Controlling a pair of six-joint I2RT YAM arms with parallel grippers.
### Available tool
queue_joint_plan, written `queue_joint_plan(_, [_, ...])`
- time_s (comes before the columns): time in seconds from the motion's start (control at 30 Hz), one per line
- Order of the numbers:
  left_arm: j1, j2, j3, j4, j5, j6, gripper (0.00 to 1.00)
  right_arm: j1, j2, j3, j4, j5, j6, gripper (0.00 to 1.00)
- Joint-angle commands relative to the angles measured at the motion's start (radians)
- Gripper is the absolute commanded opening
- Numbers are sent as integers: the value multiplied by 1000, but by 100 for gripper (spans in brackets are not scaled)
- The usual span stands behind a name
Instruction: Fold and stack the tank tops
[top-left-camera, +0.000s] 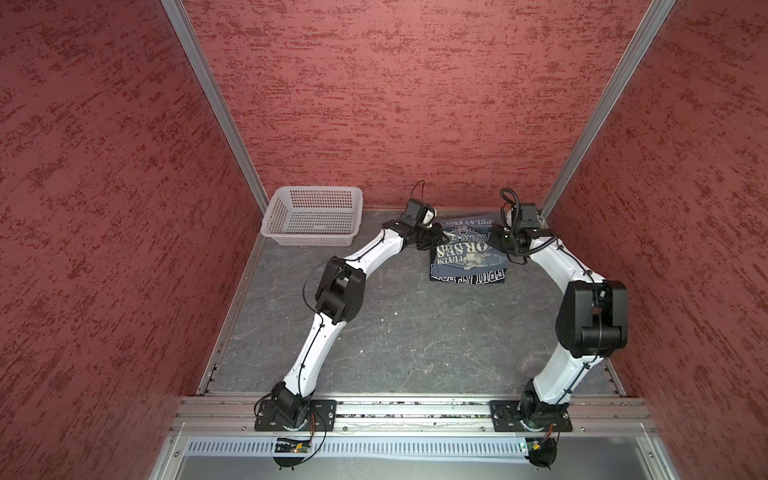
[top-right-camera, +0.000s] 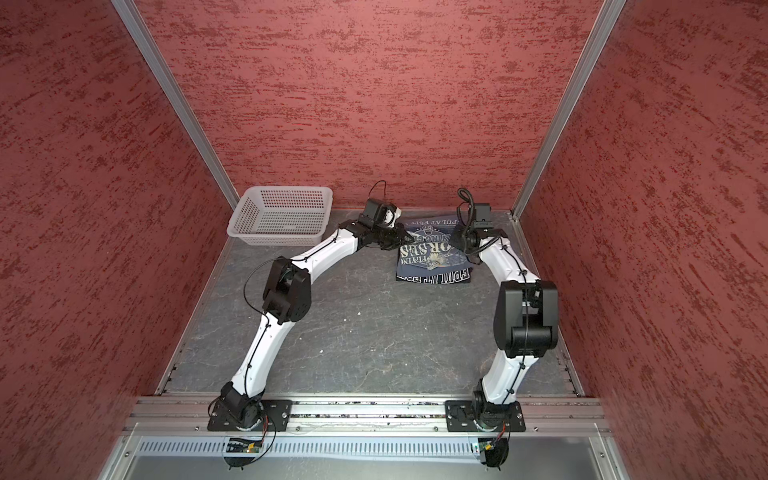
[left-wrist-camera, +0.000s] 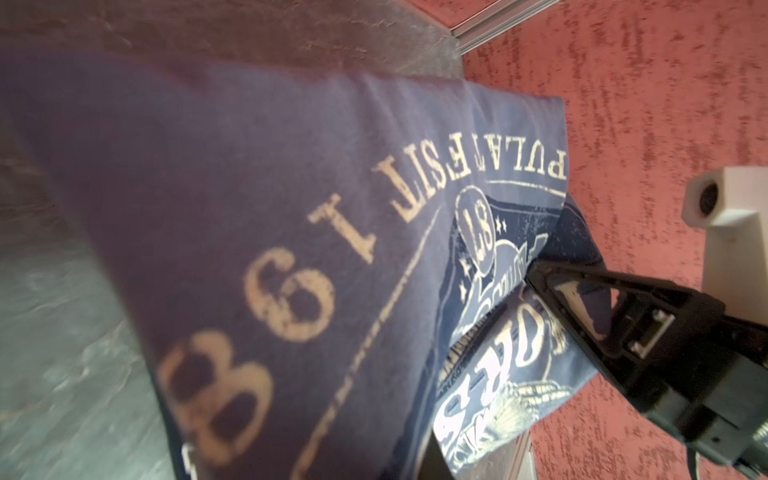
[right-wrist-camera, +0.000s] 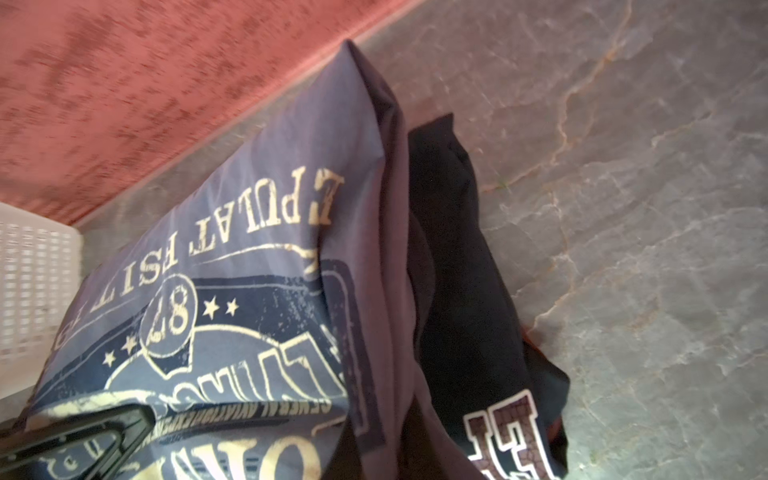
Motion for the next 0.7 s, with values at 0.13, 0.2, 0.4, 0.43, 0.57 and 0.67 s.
queue_joint_plan(0.13, [23, 152, 197, -70, -39, -2, 32, -47, 108, -23, 42, 103, 1, 30])
queue_joint_plan(0.2, [26, 166, 231, -103, -38, 0, 40, -49, 117, -4, 21, 141, 0, 47])
queue_joint_plan(0.4, [21, 19, 142, -197, -153, 64, 72, -47, 38, 12, -22, 193, -8, 66])
queue_joint_plan(0.43, [21, -18, 102, -199, -171, 69, 74, -44, 18, 8, -31, 199, -8, 68])
queue_joint_plan(0.57, [25, -229, -171, -120, -219, 90, 82, 6, -59, -12, -81, 259, -40, 78])
queue_joint_plan(0.67, [25, -384, -378, -55, -267, 104, 86, 72, -87, -21, -110, 314, -55, 84])
